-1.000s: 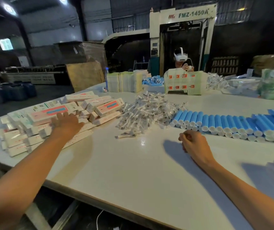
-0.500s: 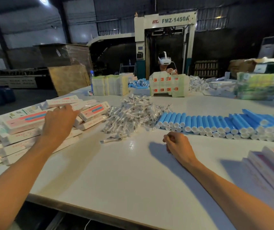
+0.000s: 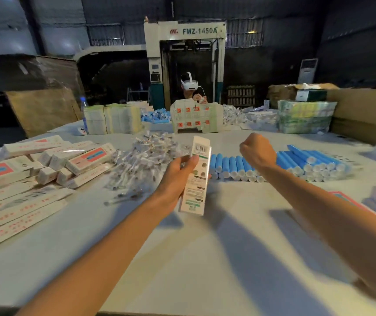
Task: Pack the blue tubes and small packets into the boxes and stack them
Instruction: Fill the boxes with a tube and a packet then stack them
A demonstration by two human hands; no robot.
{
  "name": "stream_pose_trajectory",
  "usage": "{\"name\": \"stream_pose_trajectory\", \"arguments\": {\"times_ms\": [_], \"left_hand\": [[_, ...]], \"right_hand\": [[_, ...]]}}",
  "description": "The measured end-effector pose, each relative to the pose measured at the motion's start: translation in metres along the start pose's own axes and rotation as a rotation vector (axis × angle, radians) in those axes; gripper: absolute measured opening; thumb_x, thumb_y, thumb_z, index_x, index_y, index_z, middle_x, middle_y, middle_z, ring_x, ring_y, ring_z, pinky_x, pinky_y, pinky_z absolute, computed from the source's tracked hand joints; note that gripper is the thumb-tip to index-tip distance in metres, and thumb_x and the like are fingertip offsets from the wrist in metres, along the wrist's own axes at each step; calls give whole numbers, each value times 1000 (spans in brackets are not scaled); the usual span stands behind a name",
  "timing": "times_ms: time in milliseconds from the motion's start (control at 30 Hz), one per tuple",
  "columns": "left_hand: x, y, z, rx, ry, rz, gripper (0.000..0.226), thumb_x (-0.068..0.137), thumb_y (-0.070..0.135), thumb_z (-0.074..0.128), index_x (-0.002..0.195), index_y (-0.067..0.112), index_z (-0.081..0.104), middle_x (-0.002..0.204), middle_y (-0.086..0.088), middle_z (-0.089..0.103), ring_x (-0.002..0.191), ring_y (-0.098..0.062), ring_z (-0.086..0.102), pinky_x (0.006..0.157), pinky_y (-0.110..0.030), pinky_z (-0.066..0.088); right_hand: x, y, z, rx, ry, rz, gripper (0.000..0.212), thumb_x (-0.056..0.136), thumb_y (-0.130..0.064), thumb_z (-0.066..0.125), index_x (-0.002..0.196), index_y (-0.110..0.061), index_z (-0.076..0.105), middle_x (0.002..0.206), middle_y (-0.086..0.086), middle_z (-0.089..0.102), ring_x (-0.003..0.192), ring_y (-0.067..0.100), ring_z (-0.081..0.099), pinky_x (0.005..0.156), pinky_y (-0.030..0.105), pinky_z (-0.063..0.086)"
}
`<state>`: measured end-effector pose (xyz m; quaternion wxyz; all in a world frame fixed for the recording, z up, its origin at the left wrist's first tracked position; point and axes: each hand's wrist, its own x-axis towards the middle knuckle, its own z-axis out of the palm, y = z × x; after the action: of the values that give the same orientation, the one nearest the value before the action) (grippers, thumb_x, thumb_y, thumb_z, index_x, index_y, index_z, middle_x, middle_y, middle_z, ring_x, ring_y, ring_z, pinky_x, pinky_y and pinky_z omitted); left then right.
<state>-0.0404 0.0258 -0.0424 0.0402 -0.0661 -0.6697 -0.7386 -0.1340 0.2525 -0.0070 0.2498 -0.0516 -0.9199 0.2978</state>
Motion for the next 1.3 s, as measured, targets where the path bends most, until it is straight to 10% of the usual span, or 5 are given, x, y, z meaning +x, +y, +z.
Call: {"name": "stream_pose_trajectory", "arguments": {"times_ms": [200,700,967,1067,1300], "left_hand": [[-6,-41,15,-207,35,-79,36,108,30,60,132,5,66,111,-23,78,98,-36,77,81,-43,65],[1,-57,13,-293,-26,-72,33,110,34,55,136,14,62,120,-11,79,108,-34,77,96,-48,62],[-3,-40,4,-246,21,22,31,113,22,47,138,11,61,120,-10,79,95,-25,78,76,-35,66],[-7,-38,0,-196,25,26,27,111,24,52,134,13,63,111,-7,81,89,-23,80,69,-30,64],[-13,-33,1,-127,-31,87,27,105,24,66,130,16,65,112,-5,81,88,-18,77,72,-27,62]], "right_hand": [[60,78,-30,-459,-73,106,43,94,-17,63,132,-1,51,143,22,43,136,39,39,104,52,43],[70,125,-29,-595,-76,173,35,97,3,54,131,4,46,131,33,51,124,48,49,99,53,48],[55,4,-29,407,-97,91,64,102,3,48,153,-5,12,143,25,42,106,34,54,72,39,53],[26,-40,-29,886,-156,4,76,101,8,51,156,-21,8,141,21,44,107,31,62,88,44,60],[-17,-77,-18,1220,-283,-234,103,96,5,62,158,-49,-1,132,16,53,110,30,72,82,43,64]]}}
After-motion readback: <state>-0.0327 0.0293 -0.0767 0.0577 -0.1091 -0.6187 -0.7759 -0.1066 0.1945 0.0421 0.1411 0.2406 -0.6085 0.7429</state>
